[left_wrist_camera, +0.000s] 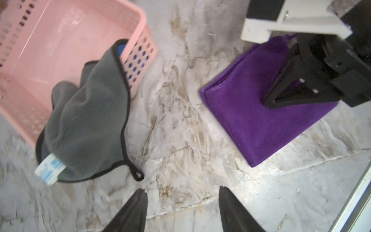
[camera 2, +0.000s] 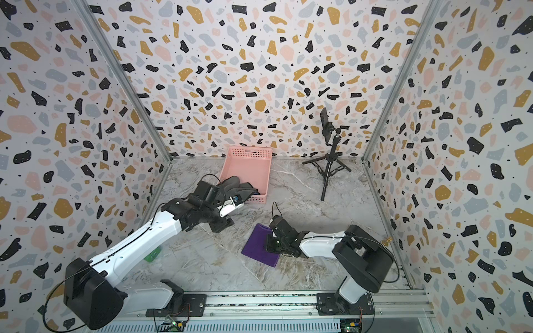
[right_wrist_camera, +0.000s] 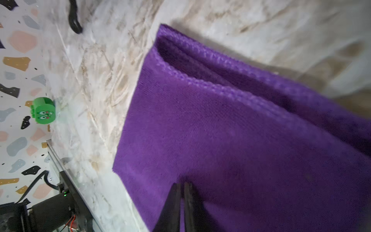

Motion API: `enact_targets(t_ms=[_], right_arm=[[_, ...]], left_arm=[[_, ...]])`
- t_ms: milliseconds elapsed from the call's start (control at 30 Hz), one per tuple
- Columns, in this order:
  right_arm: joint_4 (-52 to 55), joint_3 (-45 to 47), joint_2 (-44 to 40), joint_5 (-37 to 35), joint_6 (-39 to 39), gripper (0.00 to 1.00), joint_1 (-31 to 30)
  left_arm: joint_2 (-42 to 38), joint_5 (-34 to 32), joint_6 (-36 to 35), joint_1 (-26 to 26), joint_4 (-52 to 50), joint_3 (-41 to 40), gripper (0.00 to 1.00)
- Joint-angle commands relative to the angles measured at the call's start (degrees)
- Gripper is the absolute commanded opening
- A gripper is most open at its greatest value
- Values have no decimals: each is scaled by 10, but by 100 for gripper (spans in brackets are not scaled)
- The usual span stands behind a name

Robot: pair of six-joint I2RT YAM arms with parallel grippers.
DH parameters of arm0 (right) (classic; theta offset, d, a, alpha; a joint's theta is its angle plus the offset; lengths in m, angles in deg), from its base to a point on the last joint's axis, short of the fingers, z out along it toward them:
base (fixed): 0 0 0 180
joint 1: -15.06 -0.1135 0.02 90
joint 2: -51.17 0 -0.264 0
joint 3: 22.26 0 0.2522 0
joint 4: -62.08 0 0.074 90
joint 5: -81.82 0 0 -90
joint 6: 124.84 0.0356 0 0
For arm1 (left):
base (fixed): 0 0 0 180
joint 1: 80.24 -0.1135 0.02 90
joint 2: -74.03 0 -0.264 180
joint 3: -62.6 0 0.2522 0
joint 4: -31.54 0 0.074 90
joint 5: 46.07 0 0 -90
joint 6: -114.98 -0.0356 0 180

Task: Fold the square dishcloth
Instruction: Move the cleaning item to the center of the board.

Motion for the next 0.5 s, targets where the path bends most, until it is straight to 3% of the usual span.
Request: enact_targets(t_ms=[0, 67, 200, 467], right_arm=[[-14, -6, 32, 9, 0, 11, 30], [-16, 2, 34, 6, 4, 11, 66], [18, 14, 19, -31, 7, 11, 154], [10, -19, 62, -59, 40, 10, 317]], left_arm=[[-7, 30, 19, -57, -22, 9, 72], [-13, 29, 27, -86, -9, 4, 79], [-22, 34, 39, -126, 19, -13, 81], [-7, 31, 33, -134, 32, -25, 82]])
